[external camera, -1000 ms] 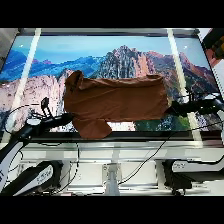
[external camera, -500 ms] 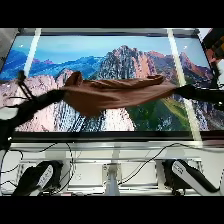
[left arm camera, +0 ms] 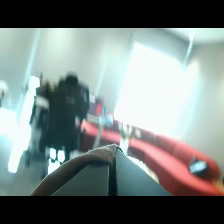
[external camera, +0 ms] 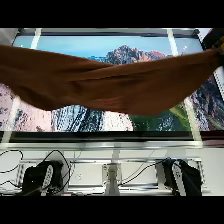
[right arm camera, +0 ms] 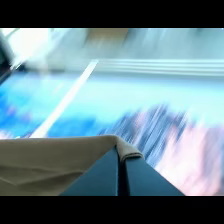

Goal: Fold the clothes and pants, and hang the long-sleeved shirts on hangers.

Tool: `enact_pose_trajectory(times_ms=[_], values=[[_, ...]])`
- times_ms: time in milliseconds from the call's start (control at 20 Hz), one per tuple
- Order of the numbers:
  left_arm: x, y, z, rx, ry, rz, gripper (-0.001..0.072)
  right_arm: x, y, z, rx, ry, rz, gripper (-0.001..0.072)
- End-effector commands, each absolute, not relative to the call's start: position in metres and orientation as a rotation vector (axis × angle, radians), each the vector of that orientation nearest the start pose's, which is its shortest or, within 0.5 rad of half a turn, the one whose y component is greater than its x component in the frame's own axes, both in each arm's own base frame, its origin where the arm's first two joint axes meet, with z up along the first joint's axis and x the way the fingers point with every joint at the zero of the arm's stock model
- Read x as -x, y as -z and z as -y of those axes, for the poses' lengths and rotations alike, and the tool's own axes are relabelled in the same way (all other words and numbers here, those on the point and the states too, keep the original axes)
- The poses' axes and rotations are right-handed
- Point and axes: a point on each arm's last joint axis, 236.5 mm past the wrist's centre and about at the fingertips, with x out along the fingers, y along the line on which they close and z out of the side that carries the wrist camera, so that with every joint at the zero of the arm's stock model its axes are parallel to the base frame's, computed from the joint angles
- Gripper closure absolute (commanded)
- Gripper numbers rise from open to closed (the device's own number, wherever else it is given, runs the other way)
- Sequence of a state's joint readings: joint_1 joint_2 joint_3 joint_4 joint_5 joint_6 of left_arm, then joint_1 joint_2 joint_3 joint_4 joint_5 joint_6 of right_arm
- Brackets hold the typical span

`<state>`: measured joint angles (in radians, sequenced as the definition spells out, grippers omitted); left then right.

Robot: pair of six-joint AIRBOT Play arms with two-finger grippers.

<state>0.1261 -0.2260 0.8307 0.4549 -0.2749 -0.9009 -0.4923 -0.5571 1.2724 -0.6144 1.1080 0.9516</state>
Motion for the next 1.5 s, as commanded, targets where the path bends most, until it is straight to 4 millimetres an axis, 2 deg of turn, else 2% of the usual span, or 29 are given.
enact_pose_trajectory(times_ms=[0, 100, 150, 300, 450, 550, 650, 800, 900, 1050, 1200, 1300, 1400, 1450], values=[[-0.162, -0.466, 0.017, 0.351, 0.18, 0.637, 0.069, -0.211, -0.472, -0.061, 0.16, -0.207, 0.125, 0.0694], [-0.152, -0.47, 0.018, 0.387, 0.2, 0.655, 0.069, -0.19, -0.489, -0.07, 0.201, -0.197, 0.171, 0.0694], [-0.15, -0.472, 0.018, 0.398, 0.205, 0.658, 0.069, -0.187, -0.491, -0.073, 0.199, -0.2, 0.18, 0.0694], [-0.161, -0.468, 0.017, 0.401, 0.2, 0.636, 0.069, -0.199, -0.482, -0.063, 0.147, -0.189, 0.131, 0.0694], [-0.205, -0.446, 0.023, 0.409, 0.215, 0.513, 0.069, -0.232, -0.462, -0.046, 0.092, -0.196, 0.052, 0.0694], [-0.248, -0.414, 0.036, 0.438, 0.262, 0.353, 0.069, -0.261, -0.44, -0.033, 0.002, -0.209, -0.034, 0.0694], [-0.294, -0.372, 0.047, 0.451, 0.293, 0.18, 0.069, -0.293, -0.408, -0.02, -0.087, -0.23, -0.148, 0.0694], [-0.361, -0.3, 0.052, 0.5, 0.291, -0.053, 0.0689, -0.343, -0.348, -0.006, -0.234, -0.291, -0.331, 0.0693], [-0.397, -0.25, 0.057, 0.532, 0.276, -0.185, 0.0689, -0.375, -0.308, 0.0, -0.318, -0.325, -0.431, 0.0693], [-0.44, -0.174, 0.066, 0.572, 0.239, -0.35, 0.0689, -0.424, -0.254, -0.005, -0.39, -0.364, -0.543, 0.0694], [-0.471, -0.128, 0.059, 0.648, 0.135, -0.393, 0.0688, -0.481, -0.204, -0.012, -0.383, -0.34, -0.57, 0.0693], [-0.482, -0.104, 0.057, 0.641, 0.085, -0.415, 0.0688, -0.511, -0.169, -0.005, -0.312, -0.278, -0.58, 0.0693], [-0.484, -0.089, 0.061, 0.642, 0.085, -0.45, 0.0688, -0.525, -0.141, 0.006, -0.26, -0.228, -0.612, 0.0694], [-0.483, -0.087, 0.064, 0.643, 0.095, -0.46, 0.0689, -0.525, -0.128, 0.009, -0.259, -0.216, -0.646, 0.0693]])
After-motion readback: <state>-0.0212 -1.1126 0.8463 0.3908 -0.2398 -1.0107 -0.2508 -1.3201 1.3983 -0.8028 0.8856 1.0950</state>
